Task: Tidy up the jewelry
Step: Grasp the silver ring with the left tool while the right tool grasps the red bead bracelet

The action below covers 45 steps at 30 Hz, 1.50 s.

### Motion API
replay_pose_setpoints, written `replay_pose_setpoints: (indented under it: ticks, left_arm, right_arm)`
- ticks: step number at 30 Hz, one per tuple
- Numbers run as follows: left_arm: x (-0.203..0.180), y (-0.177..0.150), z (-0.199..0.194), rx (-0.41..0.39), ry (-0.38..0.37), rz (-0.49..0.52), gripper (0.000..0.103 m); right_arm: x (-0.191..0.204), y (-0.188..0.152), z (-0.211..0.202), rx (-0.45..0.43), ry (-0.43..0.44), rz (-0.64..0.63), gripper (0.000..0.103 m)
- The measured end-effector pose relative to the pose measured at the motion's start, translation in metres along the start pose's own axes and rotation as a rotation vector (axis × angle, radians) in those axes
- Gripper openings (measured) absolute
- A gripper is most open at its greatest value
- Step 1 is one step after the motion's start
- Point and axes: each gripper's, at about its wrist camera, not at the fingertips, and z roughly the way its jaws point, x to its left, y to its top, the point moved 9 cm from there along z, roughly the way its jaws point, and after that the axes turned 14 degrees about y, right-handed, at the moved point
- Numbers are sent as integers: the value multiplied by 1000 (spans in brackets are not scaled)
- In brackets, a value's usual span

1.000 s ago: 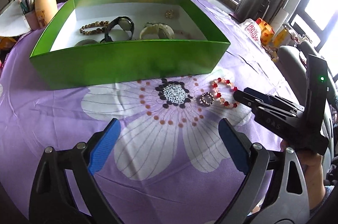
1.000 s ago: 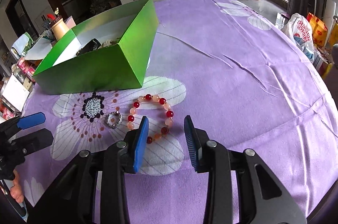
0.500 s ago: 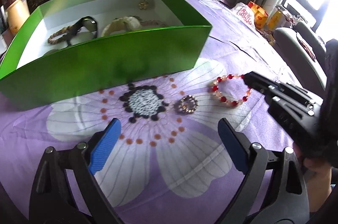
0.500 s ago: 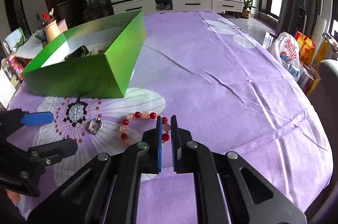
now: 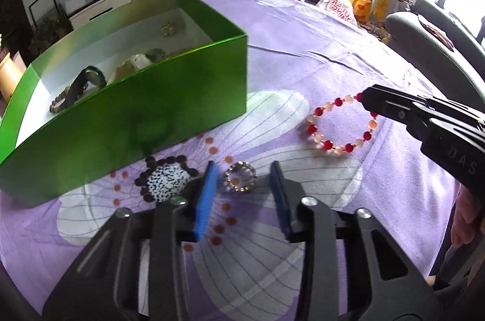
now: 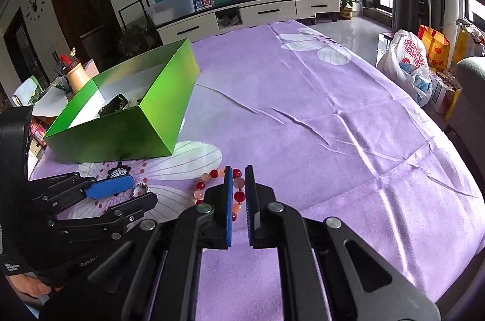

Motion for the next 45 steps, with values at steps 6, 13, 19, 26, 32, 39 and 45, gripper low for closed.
replay_pose_setpoints:
  ticks: [6, 13, 19, 26, 32, 39, 45]
  left_arm:
    - [-4, 0, -1, 1, -36, -9, 21]
    - [19, -14, -18, 33, -74, -106, 21]
    - [54, -22, -41, 20, -68, -198, 21]
    - [92, -30, -61, 9, -57, -295, 20]
    - [123, -34, -79, -10, -38, -361, 20]
    - [157, -37, -90, -9, -19, -437, 20]
    - [185, -39, -101, -26, -14, -491, 20]
  right_arm:
    - [2, -1, -3, -5, 4, -6, 7]
    - [14, 4, -10, -21, 36, -20, 7]
    - [29, 12, -21, -44, 63, -42, 7]
    - [50, 21, -33, -64, 91, -77, 7]
    - [66, 28, -41, -74, 120, -93, 7]
    - [81, 31, -43, -77, 135, -113, 7]
    - [94, 33, -39, -71, 149, -127, 7]
